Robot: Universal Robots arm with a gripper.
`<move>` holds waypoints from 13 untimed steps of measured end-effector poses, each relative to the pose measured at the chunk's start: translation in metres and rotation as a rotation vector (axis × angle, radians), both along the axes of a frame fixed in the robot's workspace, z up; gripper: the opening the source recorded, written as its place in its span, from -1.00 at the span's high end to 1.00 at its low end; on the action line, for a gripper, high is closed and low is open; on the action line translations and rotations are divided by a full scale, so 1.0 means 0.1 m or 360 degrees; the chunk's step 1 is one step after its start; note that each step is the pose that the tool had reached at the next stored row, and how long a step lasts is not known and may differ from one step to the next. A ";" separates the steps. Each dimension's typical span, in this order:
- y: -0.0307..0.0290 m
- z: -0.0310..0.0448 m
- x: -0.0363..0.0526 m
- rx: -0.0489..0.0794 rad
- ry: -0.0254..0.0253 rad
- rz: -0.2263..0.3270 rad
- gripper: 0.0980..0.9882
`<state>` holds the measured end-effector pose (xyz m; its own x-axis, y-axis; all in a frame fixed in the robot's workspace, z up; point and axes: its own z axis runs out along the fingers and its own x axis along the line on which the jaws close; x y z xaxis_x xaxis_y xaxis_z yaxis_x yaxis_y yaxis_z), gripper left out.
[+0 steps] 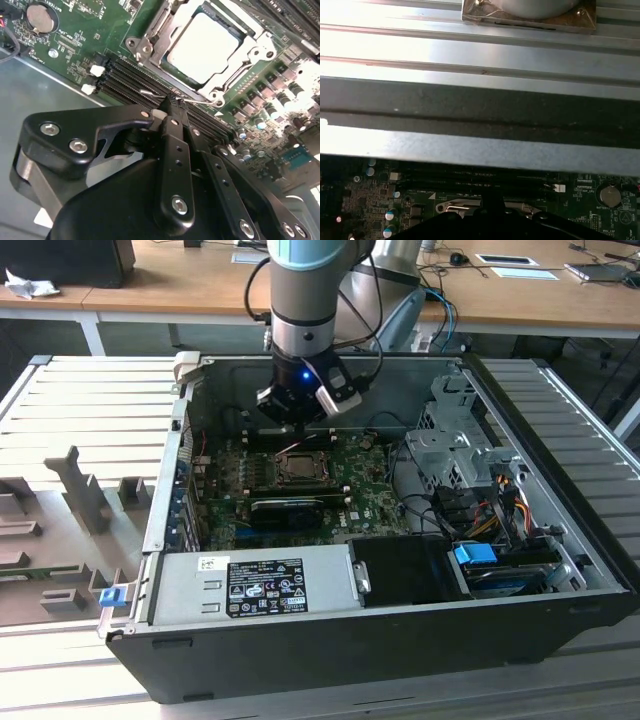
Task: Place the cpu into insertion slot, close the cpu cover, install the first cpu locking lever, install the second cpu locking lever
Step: 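Install the first cpu locking lever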
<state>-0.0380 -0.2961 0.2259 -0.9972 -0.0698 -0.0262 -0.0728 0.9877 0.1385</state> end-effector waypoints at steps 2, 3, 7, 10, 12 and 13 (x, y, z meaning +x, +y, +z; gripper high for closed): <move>0.013 -0.004 0.024 0.0000 -0.00002 0.0000 0.98; 0.016 -0.006 0.035 0.0000 -0.00001 0.0000 0.98; 0.017 -0.015 0.070 0.0000 0.00000 0.0000 0.98; 0.017 -0.022 0.088 0.0000 -0.00001 0.0000 0.98; 0.017 -0.030 0.100 0.0000 0.00000 0.0000 0.98; 0.017 -0.031 0.107 0.0000 -0.00001 0.0000 0.98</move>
<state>-0.0273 -0.2944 0.2227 -0.9972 -0.0698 -0.0263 -0.0728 0.9877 0.1385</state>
